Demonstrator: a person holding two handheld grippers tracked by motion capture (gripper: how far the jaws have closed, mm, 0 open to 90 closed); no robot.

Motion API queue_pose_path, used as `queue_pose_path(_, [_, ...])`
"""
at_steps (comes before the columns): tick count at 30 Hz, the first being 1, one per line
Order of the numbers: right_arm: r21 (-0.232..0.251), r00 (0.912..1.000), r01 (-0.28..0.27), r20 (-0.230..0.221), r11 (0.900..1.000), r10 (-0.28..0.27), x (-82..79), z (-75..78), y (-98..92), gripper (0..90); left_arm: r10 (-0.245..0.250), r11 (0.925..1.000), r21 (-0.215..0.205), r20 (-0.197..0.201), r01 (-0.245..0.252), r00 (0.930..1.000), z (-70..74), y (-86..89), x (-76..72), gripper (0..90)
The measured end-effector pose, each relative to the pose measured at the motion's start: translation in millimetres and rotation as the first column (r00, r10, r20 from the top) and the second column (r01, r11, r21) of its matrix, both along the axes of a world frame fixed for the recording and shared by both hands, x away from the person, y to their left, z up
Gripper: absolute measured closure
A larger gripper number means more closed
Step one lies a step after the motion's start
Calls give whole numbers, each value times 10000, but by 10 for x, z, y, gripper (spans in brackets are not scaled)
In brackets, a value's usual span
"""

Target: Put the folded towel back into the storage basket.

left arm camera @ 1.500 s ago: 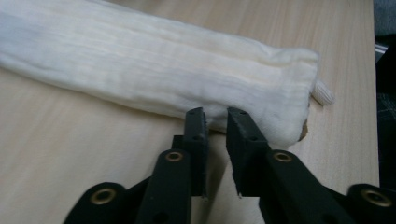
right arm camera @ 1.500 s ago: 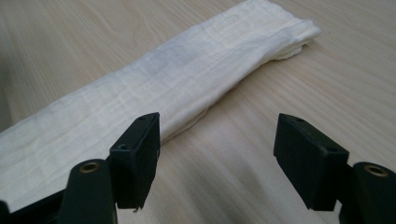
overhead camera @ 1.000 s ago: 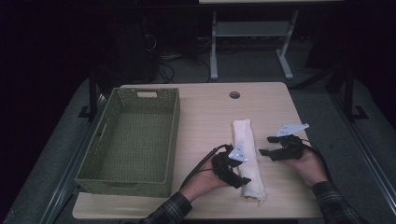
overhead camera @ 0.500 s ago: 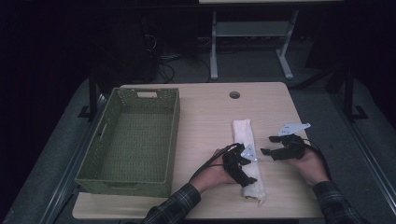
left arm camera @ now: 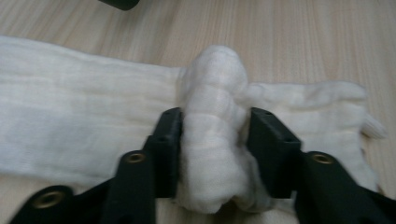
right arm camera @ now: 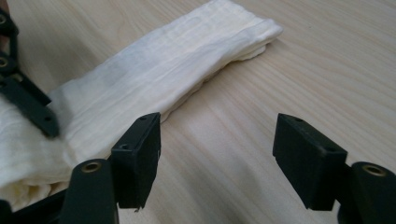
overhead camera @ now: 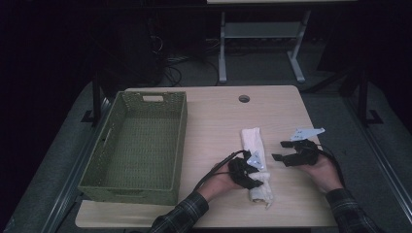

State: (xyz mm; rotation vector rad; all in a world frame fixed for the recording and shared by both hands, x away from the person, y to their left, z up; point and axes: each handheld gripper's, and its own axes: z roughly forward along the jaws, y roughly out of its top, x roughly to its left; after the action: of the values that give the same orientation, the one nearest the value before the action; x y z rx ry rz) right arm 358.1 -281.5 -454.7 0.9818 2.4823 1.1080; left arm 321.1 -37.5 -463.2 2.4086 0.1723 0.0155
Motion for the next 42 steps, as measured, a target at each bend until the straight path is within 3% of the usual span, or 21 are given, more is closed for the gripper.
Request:
queue_pose_path(3, [155,9999,-64,-98,9999,65,3,11,-5,338,-67,9999,122,-350,72,9994,19,24,-14,715])
queue_pose_path(7, [230,9995,-248,-182,9994,253,-20,53,12,360,-117,9997,214,-1039,140,9945,34,48,-47,784])
queue_pose_path(9, [555,9984,-492,-257,9972,506,-28,76,10,366,-350,9979,497,-1132,409,9930,54,65,-68,795])
queue_pose_path(10, [646,9977,-608,-247,9961,625,-33,90,11,376,-318,9984,436,-1198,373,9923,52,68,-94,797])
queue_pose_path(14, [521,9938,-1037,-338,9932,1055,-55,139,67,412,-395,9972,575,-1320,475,9905,63,78,-141,798])
queue_pose_path(21, [453,9726,-2255,-478,9732,2276,138,218,257,401,-320,9984,409,-1523,387,9878,49,79,-134,797])
queue_pose_path(27, [236,9619,-2701,-379,9625,2709,437,245,415,403,-271,9982,492,-1500,348,9883,55,70,-146,797])
queue_pose_path(36, [-246,9297,-3655,-590,9305,3636,805,107,688,411,-277,9983,462,-1657,358,9858,54,66,-134,798])
queue_pose_path(42, [-579,9153,-3997,-781,9148,3950,910,-26,799,396,-357,9977,509,-1497,438,9881,58,62,-139,798])
